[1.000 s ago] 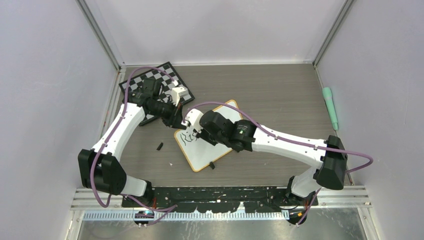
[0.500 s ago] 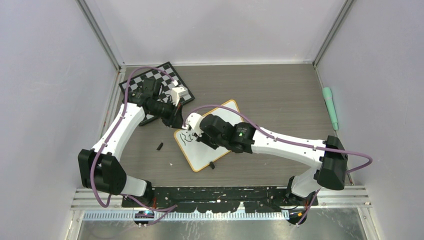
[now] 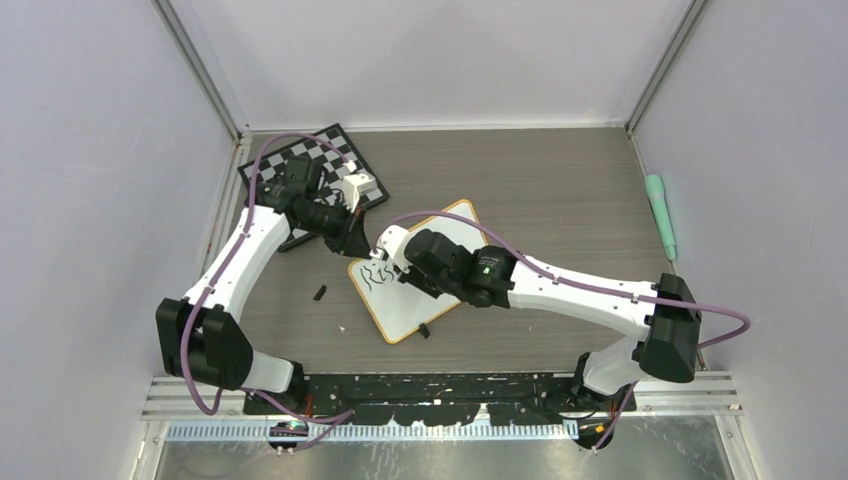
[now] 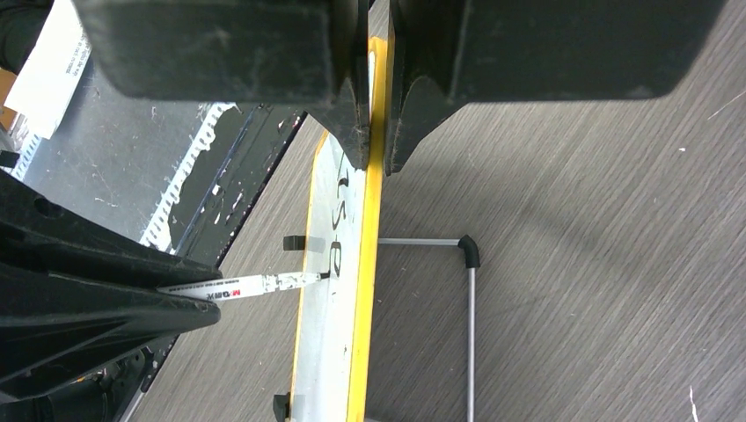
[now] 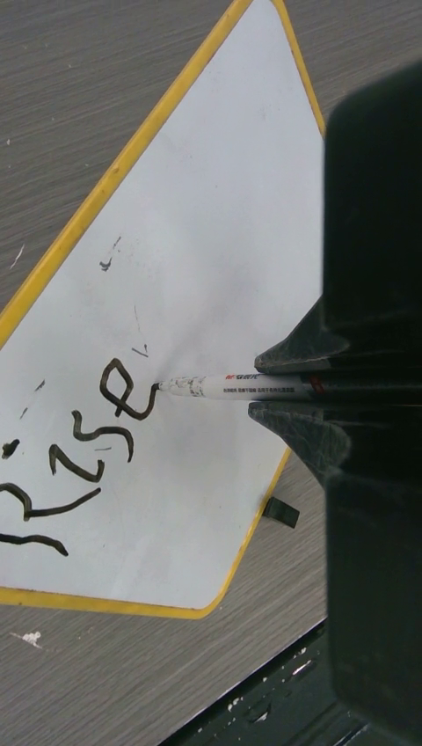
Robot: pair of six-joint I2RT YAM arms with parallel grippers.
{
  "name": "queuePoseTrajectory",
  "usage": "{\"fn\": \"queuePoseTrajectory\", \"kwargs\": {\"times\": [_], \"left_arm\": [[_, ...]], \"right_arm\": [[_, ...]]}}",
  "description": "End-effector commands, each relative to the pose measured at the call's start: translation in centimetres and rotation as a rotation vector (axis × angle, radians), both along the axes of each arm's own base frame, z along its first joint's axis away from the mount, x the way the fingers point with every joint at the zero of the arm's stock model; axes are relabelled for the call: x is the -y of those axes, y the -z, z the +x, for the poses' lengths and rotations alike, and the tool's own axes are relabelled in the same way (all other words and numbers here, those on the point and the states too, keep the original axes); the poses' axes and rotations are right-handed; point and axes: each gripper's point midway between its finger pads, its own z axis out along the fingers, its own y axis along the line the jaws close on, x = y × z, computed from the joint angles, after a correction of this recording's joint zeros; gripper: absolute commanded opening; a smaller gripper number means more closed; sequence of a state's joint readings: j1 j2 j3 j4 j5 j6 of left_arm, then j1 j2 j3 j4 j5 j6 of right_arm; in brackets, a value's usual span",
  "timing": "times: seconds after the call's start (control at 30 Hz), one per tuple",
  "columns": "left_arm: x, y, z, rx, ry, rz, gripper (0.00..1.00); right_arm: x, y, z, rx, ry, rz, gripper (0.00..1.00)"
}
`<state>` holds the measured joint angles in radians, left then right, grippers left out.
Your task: Write a sentence on the whiteboard
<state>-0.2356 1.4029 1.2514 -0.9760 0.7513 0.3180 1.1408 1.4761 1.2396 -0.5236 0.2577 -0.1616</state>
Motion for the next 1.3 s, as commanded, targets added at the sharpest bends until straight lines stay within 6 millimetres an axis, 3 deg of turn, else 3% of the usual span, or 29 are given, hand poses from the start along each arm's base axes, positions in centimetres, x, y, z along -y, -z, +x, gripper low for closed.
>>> {"fn": "queuePoseTrajectory", "kwargs": {"times": [0.0,0.27,0.4,0.57,0.87,1.1,1.27], "left_arm": [[0.2,0.0,0.3,0.015,0.009,-0.005,0.00],[0.2,-0.5,0.3,0.023,0.044,-0.005,0.00],[0.5,-1.1,0.0,0.017,0.088,-0.020,0.00],[0.6,-1.3,0.3,0.033,0.125,-0.019,0.00],[0.8,-0.8,1.2,0.038,0.154,0.012,0.00],[1.2,-0.5,2.0,0.035,0.154,0.028,0.00],[1.3,-0.9,1.9,0.034,0.136,0.019,0.08]], "right_arm": [[0.5,-3.2,1.6,0.084,0.047,0.055,0.00],[0.0,-5.9,0.2,0.047,-0.006,0.146,0.00],[0.4,-8.4,-0.7,0.057,-0.022,0.240,0.00],[1.6,-9.7,-1.1,0.082,-0.046,0.269,0.00],[5.1,-9.6,1.6,0.140,0.093,0.279,0.00],[5.6,-8.0,2.3,0.139,0.141,0.279,0.00],[5.7,-8.3,2.1,0.098,0.141,0.304,0.00]]}}
